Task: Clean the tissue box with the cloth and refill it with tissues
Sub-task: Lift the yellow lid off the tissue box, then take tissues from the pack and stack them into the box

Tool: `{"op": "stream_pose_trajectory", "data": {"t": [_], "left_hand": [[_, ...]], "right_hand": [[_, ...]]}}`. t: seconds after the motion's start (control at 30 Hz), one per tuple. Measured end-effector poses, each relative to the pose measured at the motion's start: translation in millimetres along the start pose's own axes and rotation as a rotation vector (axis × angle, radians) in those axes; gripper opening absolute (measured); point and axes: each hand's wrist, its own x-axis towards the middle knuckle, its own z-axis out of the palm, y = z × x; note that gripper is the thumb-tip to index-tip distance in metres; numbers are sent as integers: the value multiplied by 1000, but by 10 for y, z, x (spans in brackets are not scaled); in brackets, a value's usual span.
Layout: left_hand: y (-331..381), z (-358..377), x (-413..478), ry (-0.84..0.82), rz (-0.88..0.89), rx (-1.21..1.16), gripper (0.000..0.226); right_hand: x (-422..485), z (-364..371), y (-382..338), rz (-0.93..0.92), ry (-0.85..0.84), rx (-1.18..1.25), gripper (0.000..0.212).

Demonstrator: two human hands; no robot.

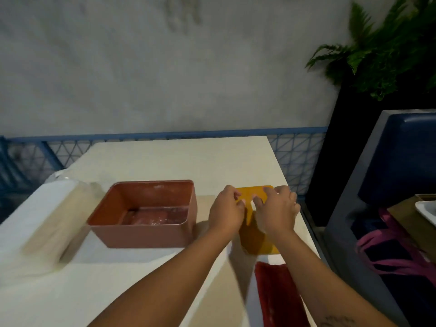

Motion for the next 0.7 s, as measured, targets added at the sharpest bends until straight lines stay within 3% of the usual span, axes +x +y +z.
{"op": "stream_pose_trajectory", "data": {"t": [0.23, 0.47, 0.7], "left_hand": [[56, -693, -15, 90, 121, -124, 6], [-410, -1605, 64, 187, 72, -113, 9], [-1074, -2479, 219, 294, 38, -89, 13]], "right_hand": [[-102, -255, -630, -45, 43, 167, 40], [-420, -188, -1641, -115, 30, 292, 35], [-788, 122, -2597, -236, -98, 442, 32]]}}
